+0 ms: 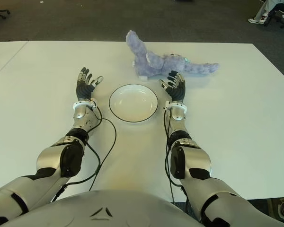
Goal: Put the doll into the plate.
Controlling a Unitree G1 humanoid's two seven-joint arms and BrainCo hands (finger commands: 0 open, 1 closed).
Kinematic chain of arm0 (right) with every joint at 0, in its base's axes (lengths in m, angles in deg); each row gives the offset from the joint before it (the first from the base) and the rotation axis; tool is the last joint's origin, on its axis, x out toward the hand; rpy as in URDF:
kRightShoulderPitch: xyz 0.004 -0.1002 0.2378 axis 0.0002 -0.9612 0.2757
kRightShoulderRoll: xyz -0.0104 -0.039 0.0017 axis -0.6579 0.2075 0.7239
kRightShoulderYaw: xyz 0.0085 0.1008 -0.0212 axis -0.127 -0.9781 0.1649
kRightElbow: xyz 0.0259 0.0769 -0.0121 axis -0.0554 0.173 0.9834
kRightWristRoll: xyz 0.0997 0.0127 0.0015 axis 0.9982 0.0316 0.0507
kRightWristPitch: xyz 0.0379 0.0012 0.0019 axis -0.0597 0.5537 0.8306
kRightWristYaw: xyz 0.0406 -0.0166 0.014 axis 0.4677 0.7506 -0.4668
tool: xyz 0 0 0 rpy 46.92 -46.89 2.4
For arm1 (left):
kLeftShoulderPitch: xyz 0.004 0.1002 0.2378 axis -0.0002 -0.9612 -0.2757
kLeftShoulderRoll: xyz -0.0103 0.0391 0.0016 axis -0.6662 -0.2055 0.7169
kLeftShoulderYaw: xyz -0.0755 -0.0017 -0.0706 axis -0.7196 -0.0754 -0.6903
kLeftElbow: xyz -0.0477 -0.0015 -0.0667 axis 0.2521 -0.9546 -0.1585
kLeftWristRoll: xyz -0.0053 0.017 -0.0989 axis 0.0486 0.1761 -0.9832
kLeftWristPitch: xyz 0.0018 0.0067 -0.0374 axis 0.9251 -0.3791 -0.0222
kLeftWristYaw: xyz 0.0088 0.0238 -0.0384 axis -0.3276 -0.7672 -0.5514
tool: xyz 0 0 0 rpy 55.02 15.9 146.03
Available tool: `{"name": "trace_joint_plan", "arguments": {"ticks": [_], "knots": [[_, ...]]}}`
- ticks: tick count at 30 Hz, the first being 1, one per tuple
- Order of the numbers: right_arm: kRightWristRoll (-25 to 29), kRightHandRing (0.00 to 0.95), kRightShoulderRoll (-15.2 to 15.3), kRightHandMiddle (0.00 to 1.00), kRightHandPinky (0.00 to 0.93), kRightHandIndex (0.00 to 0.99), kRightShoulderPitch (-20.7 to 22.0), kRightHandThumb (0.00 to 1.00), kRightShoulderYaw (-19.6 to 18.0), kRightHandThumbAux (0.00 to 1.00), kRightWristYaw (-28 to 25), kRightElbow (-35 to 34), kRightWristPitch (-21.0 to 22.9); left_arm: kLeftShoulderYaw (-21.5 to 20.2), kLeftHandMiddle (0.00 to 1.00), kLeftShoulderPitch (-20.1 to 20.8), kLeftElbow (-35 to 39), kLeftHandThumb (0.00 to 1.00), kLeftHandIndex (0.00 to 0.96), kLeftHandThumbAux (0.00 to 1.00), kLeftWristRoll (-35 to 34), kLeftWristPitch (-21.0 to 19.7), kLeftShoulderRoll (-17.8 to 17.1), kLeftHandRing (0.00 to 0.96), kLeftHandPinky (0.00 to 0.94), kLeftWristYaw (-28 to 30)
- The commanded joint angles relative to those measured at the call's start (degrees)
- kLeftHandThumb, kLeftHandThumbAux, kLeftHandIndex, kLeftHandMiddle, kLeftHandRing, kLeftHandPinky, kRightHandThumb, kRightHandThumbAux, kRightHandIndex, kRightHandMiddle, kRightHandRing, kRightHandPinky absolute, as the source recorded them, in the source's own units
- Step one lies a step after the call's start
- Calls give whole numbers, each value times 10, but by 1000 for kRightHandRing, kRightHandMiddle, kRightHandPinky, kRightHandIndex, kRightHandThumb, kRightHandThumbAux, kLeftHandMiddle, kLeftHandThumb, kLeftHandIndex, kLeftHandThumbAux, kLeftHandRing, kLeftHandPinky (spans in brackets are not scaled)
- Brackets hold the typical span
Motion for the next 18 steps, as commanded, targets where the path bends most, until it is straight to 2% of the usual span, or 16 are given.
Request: {"name": "trace_joint_plan", "arguments": {"ticks": [1, 6, 11, 18], "knots": [[15, 282, -59, 272, 311, 233, -88, 200, 1, 867, 10, 55, 9, -17, 34, -121, -74, 0, 31, 902, -10, -74, 12, 41, 77, -11], [15, 292, -63, 278, 311, 227, -79, 190, 4, 838, 20, 48, -6, -19, 35, -121, -74, 0, 33, 907, -12, -76, 12, 40, 76, -8], [17, 296, -73, 286, 291, 223, -63, 184, 7, 806, 36, 22, -56, -21, 31, -119, -75, 1, 35, 900, -13, -82, 10, 35, 70, -15], [22, 277, -76, 263, 280, 182, -40, 194, 8, 767, 39, 8, -86, -20, 29, -122, -74, 2, 37, 897, -11, -70, 11, 33, 72, -8]]}}
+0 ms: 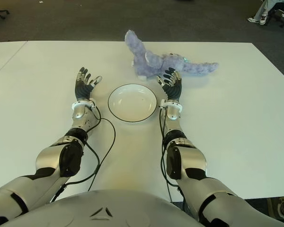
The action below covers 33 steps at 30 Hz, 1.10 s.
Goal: Put the doll into the plate.
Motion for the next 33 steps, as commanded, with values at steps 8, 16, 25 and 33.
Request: {"name": "trace_joint_plan", "arguments": {"ticks": [8, 16, 25, 33], "knots": [[5, 276, -37, 260, 290, 155, 2, 230, 11, 745, 37, 11, -50, -16, 29, -120, -75, 1, 34, 906, -10, -76, 13, 34, 74, -8], [-12, 268, -20, 251, 276, 132, 32, 254, 31, 753, 61, 3, -49, -24, 25, -117, -75, 15, 35, 878, -19, -73, 16, 29, 60, -3], [-11, 252, 9, 241, 260, 112, 89, 312, 38, 727, 52, -9, -39, -15, 25, -119, -76, 10, 29, 886, -7, -79, 12, 28, 73, -13], [-6, 245, 17, 238, 255, 95, 105, 355, 46, 711, 36, -18, -52, -20, 28, -119, -76, 5, 36, 891, -14, -78, 14, 33, 78, -9]]}}
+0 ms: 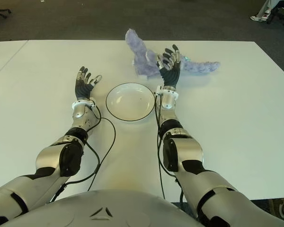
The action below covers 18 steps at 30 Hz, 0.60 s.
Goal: Put the doll into the plate.
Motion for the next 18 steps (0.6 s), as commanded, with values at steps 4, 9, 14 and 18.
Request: {"name": "trace_joint_plan", "arguments": {"ticks": [4, 9, 14, 18], "knots": [[7, 240, 10, 234, 251, 89, 26, 383, 11, 718, -25, -9, -11, -17, 29, -121, -77, 0, 34, 887, -10, -85, 13, 36, 80, -15], [8, 229, 16, 224, 237, 81, 34, 389, 12, 714, -37, -9, -12, -19, 30, -120, -77, 0, 33, 893, -12, -85, 12, 38, 82, -12], [15, 212, 32, 202, 231, 82, 42, 390, 10, 707, -69, -5, -8, -25, 32, -119, -76, 0, 34, 894, -19, -83, 14, 40, 80, -5], [18, 193, 48, 182, 210, 80, 47, 371, 11, 703, -97, -4, -1, -32, 34, -119, -76, 18, 42, 894, -25, -77, 16, 37, 68, -3]]}}
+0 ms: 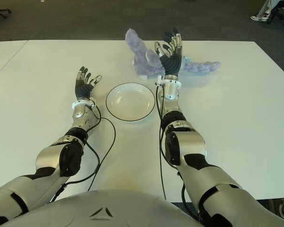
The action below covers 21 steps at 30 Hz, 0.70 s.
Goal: Put the doll into the plate.
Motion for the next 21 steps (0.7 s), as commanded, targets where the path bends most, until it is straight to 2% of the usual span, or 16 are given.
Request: {"name": "trace_joint_plan", "arguments": {"ticks": [1, 7, 14, 16, 18, 20, 21], "knots": [[14, 191, 34, 180, 208, 79, 23, 367, 3, 702, -47, 6, 8, -32, 34, -120, -75, 22, 43, 893, -26, -75, 17, 36, 65, -2], [23, 182, 77, 169, 201, 77, 52, 327, -1, 677, -98, 3, 31, -37, 37, -118, -75, 39, 48, 875, -28, -74, 20, 32, 58, -3], [20, 163, 109, 156, 168, 71, 59, 320, 8, 674, -135, -16, 35, -38, 40, -119, -75, 41, 48, 868, -24, -74, 21, 31, 52, -2], [6, 129, 121, 126, 114, 63, 58, 283, 20, 673, -139, -22, 39, -39, 40, -119, -74, 38, 51, 870, -24, -74, 22, 29, 51, -2], [-30, 105, 137, 103, 91, 58, 56, 241, 44, 675, -125, -21, 53, -38, 38, -119, -75, 36, 50, 872, -23, -74, 22, 30, 60, -3], [-58, 99, 150, 98, 86, 57, 54, 228, 63, 675, -109, -17, 65, -37, 37, -119, -75, 34, 50, 873, -22, -74, 22, 31, 63, -3], [-85, 94, 166, 93, 90, 58, 52, 222, 81, 673, -95, -7, 77, -36, 37, -119, -75, 32, 49, 874, -22, -74, 22, 31, 65, -3]]}}
